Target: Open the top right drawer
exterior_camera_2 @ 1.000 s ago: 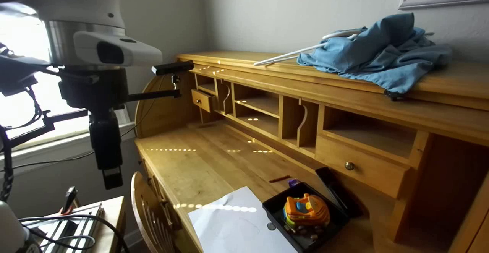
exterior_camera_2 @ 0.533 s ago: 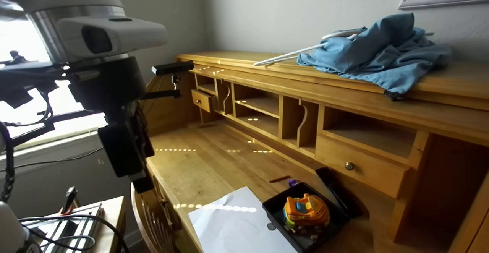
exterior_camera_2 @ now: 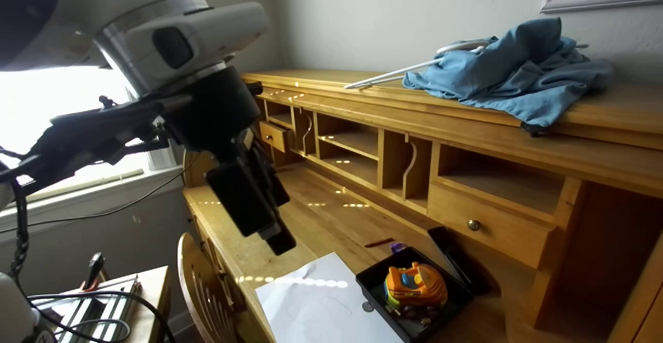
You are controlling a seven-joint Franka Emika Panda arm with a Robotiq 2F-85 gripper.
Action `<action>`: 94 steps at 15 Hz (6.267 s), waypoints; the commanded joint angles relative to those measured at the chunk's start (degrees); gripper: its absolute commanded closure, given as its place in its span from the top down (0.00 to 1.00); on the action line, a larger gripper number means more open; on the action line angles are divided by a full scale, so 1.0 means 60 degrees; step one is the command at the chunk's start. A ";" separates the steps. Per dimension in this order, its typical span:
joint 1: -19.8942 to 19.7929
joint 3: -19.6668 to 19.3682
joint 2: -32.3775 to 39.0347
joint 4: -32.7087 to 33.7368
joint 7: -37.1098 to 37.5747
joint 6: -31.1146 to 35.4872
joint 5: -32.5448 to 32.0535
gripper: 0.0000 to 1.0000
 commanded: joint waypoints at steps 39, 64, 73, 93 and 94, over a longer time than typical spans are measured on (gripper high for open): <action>-0.2380 0.3131 0.7962 0.2316 -0.0244 1.0855 0.1387 1.00; -0.0019 0.1239 1.0291 0.4134 -0.1348 1.1077 0.0077 1.00; -0.0059 0.1046 1.1096 0.5177 -0.1289 1.1404 -0.0635 1.00; 0.0155 0.1157 1.1897 0.6010 -0.1380 1.1527 -0.0790 0.40; 0.0174 0.1102 1.1837 0.5935 -0.1383 1.1666 -0.0763 0.34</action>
